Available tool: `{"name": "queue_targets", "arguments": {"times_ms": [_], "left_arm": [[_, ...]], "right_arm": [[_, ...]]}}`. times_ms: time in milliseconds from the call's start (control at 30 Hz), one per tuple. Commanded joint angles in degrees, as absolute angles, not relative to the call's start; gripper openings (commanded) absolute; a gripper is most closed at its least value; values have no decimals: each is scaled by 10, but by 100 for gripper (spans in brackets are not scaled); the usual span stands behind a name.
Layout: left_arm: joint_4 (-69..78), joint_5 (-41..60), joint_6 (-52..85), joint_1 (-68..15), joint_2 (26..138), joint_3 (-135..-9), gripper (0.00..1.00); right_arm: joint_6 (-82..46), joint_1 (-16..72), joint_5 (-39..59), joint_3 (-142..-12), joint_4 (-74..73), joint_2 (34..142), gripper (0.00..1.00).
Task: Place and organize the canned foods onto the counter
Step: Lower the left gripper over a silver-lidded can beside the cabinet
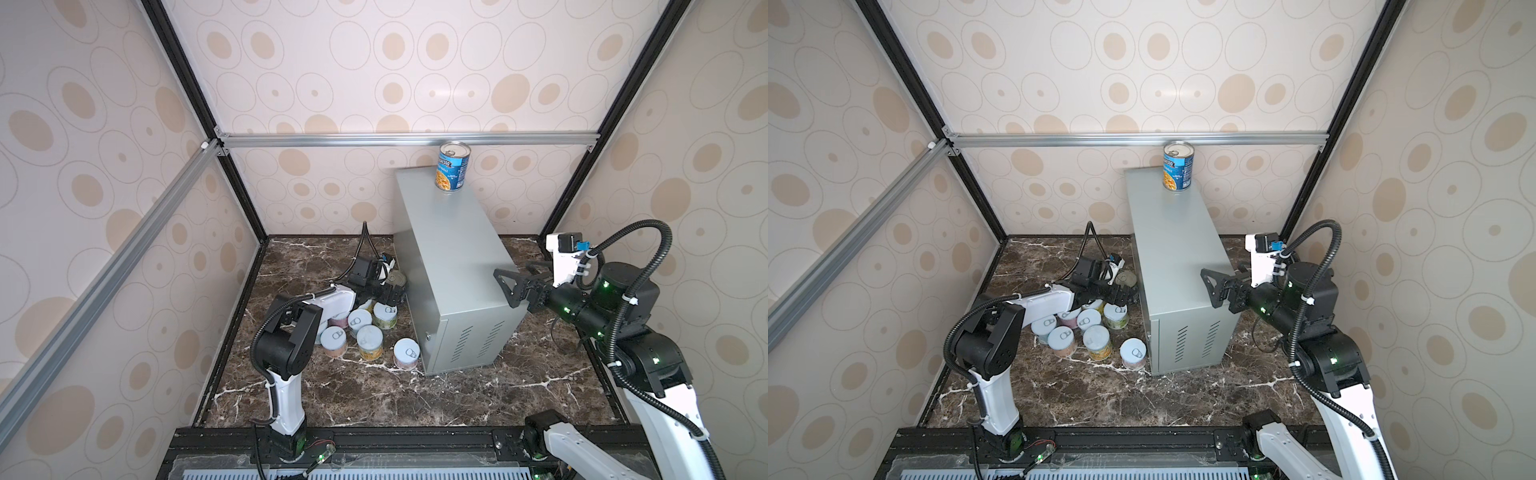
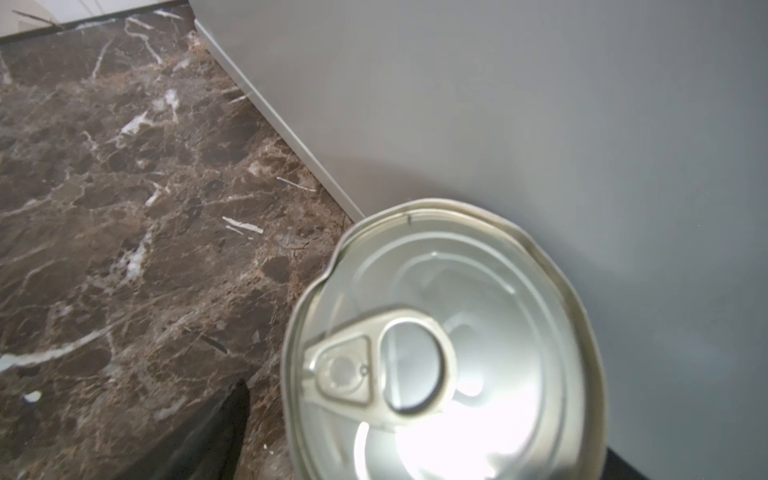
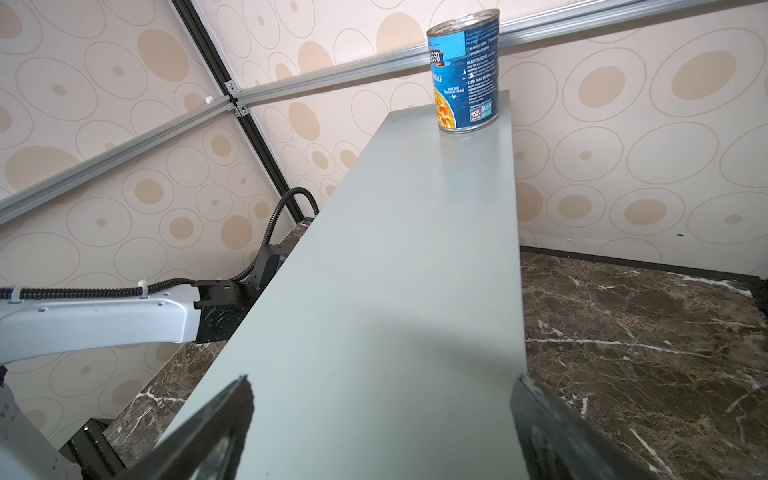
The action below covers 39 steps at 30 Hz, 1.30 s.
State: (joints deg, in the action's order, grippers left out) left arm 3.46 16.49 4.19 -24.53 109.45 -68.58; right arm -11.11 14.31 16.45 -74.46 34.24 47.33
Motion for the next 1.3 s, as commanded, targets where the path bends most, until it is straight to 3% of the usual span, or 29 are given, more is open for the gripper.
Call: {"name": "queue_targets", "arguments": {"times_ms": [0,367,733,933,1267], "left_arm": [[76,166,18,-244,1105,-707,96],[114,178,-13,-244,1121,-715,97],[158,186,-26,-244,1127,-703,69],[208,166,-25,-244,1102,-670,47],[227,137,-27,-243,1025,-636,26]], "right_arm": [[-110,146,175,-740,329,467,100],[-113,146,186,-732,312,466,100],[-110,145,209,-724,284,475,100],[-106,145,225,-717,271,477,100],[-106,146,254,-696,241,480,100]]}}
